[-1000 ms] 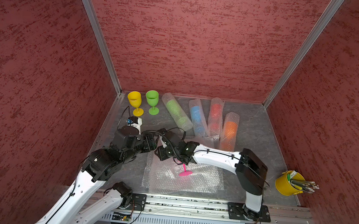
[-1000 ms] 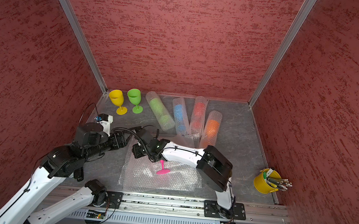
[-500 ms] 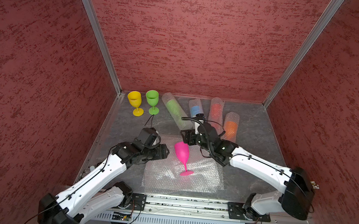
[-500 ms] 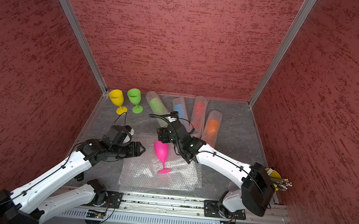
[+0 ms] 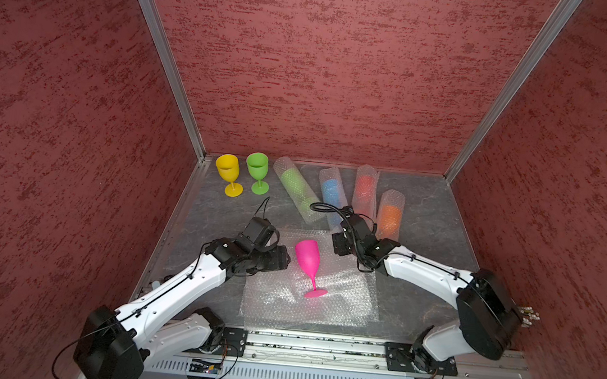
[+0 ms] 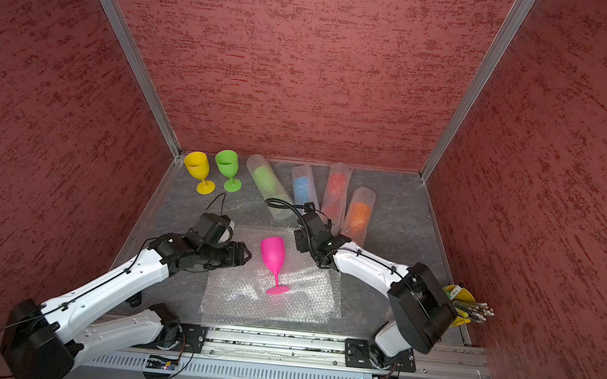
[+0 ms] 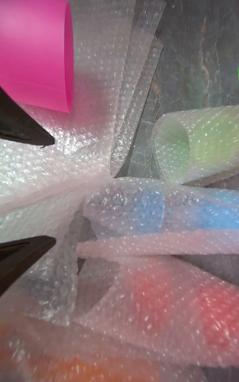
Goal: Unpack wine glasses from bubble wrap
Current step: Unwrap the bubble wrap.
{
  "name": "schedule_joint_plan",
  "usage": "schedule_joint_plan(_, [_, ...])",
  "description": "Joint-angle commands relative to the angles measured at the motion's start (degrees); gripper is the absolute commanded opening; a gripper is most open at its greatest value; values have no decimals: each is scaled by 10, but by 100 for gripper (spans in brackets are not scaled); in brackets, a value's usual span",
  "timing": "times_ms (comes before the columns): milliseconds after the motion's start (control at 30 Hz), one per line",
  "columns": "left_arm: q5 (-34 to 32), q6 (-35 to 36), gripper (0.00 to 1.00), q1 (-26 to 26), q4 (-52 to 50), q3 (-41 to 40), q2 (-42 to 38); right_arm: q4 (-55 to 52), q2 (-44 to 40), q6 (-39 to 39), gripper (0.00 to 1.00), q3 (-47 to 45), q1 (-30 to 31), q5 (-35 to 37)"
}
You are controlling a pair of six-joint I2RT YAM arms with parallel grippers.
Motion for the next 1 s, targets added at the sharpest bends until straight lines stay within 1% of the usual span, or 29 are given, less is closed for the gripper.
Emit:
schedule_joint_plan(0, [-14, 6, 80, -2, 20, -4, 6, 0, 17, -26, 57, 23, -3, 45])
schedule_joint_plan(67, [-19, 7, 80, -2, 20, -3, 10, 10, 20, -25, 47, 17, -5, 54])
schedule_joint_plan(133, [-23, 7, 81, -1, 19, 2, 20, 19, 13, -23, 34, 11, -8, 59])
schedule_joint_plan(200, [-25, 9, 81, -1, 16, 8, 29, 22, 3, -17, 23, 5, -12, 71])
schedule_joint_plan(300, [-29, 13, 81, 1, 5, 26, 39, 25, -21, 0, 14, -7, -25, 83])
schedule_joint_plan(367, [-31, 19, 81, 4, -3, 41, 42, 26, -39, 15, 12, -15, -35, 77])
schedule_joint_plan(467, [-34, 23, 81, 12, -17, 70, 47, 28, -53, 33, 12, -25, -47, 61])
schedule_joint_plan(533, [-16, 30, 81, 17, -28, 92, 59, 26, -51, 41, 12, -29, -48, 62])
schedule_joint_plan(600, [17, 44, 82, 17, -33, 117, 81, 23, -46, 47, 13, -29, -49, 69])
schedule_joint_plan(633, [26, 45, 84, 16, -35, 125, 90, 24, -46, 49, 15, -32, -50, 68])
schedule_joint_plan(667, [27, 43, 91, 13, -40, 134, 100, 26, -47, 51, 20, -32, -50, 62])
schedule_joint_plan(700, [30, 42, 100, 11, -41, 141, 111, 25, -49, 55, 31, -31, -50, 57])
schedule_joint_plan(767, [41, 42, 100, 8, -52, 160, 136, 20, -58, 59, 54, -26, -50, 53])
schedule_joint_plan(800, [43, 37, 100, 7, -63, 173, 153, 16, -77, 61, 62, -25, -50, 55])
schedule_joint_plan(867, [44, 27, 99, 8, -101, 206, 194, 8, -99, 67, 72, -22, -50, 65])
schedule_joint_plan(967, [61, 24, 100, 11, -174, 268, 273, -9, -124, 76, 78, -15, -50, 69])
